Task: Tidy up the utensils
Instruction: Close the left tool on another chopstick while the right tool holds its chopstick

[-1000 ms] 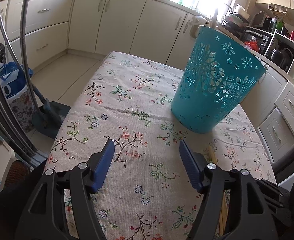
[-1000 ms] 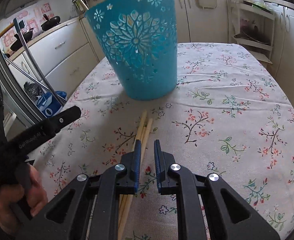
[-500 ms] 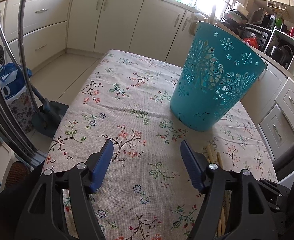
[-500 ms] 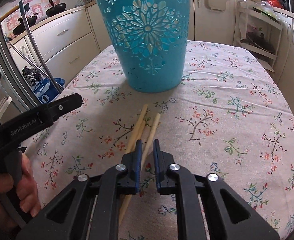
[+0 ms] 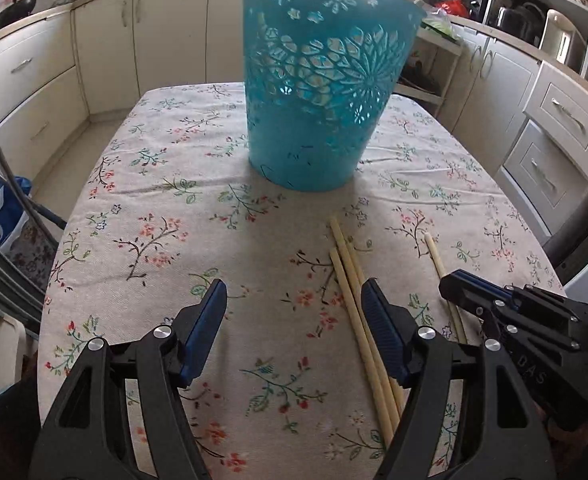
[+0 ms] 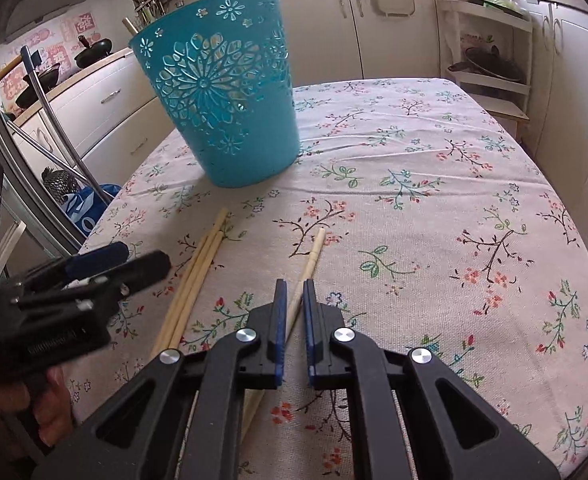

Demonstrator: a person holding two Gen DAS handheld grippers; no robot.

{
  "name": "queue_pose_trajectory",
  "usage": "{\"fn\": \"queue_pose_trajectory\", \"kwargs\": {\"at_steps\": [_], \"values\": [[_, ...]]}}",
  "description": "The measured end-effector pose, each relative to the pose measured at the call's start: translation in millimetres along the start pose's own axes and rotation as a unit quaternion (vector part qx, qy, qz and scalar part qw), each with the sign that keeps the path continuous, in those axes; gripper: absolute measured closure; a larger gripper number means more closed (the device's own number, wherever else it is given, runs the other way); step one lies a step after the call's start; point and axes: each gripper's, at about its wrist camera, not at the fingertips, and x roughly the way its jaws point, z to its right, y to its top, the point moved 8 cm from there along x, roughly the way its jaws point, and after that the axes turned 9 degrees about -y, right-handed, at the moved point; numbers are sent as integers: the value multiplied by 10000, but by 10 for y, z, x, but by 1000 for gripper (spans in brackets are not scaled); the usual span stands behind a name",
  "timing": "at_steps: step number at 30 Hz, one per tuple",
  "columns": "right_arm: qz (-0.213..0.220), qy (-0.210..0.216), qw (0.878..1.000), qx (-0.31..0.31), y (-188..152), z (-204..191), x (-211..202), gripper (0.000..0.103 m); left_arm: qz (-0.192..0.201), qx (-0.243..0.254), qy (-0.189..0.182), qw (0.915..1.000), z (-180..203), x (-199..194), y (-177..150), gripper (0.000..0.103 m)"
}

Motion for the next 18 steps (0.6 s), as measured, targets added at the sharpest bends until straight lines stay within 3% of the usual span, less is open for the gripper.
{"fn": "queue_pose_trajectory", "kwargs": {"at_steps": [18], "values": [[-7,225,9996,186,-17,21,-12,94,-196,-58,286,9994,36,26,-40,37]]}}
